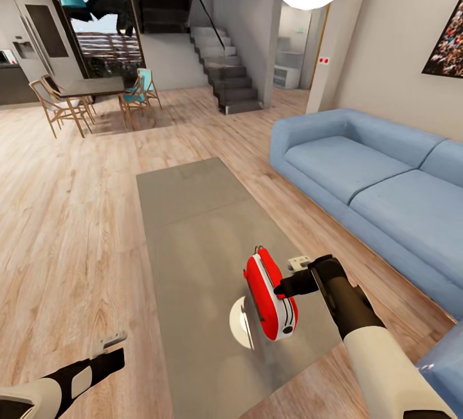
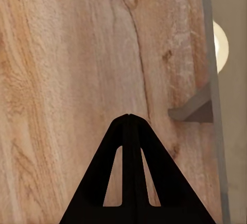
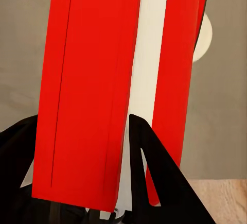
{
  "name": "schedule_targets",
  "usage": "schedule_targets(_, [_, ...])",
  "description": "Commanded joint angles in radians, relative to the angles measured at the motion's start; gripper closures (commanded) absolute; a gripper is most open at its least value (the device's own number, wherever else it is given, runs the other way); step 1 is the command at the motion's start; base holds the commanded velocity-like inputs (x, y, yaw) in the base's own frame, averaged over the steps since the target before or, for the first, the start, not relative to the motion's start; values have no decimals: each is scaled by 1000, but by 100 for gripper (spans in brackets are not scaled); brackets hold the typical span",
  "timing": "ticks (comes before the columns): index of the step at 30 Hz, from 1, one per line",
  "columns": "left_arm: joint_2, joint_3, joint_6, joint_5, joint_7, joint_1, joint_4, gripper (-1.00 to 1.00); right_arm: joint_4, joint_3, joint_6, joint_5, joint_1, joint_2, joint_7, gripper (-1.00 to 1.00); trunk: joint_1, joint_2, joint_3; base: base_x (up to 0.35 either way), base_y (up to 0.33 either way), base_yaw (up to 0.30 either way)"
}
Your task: Turn on the radio receiver that's on the table in the living room.
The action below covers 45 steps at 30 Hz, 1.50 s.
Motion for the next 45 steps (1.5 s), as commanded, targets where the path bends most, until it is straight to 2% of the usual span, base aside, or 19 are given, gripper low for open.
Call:
schedule_targets(1, [0,0,0,0,0,0,0,100,0,0,1,-7,0,0,0,100,4,-7,-3,0,0,0])
schedule_targets(7, [0,0,0,0,0,0,0,100,0,1,2,-7,0,0,-1,100,27,-49,-22,0,0,0])
schedule_targets(32, [1,0,0,0,0,0,0,100,0,0,0,-7,0,0,1,100,27,-49,-22,0,0,0])
schedule_targets(45, [-3,0,0,0,0,0,0,100,0,1,-2,-7,0,0,2,100,77,-140,-63,0,0,0])
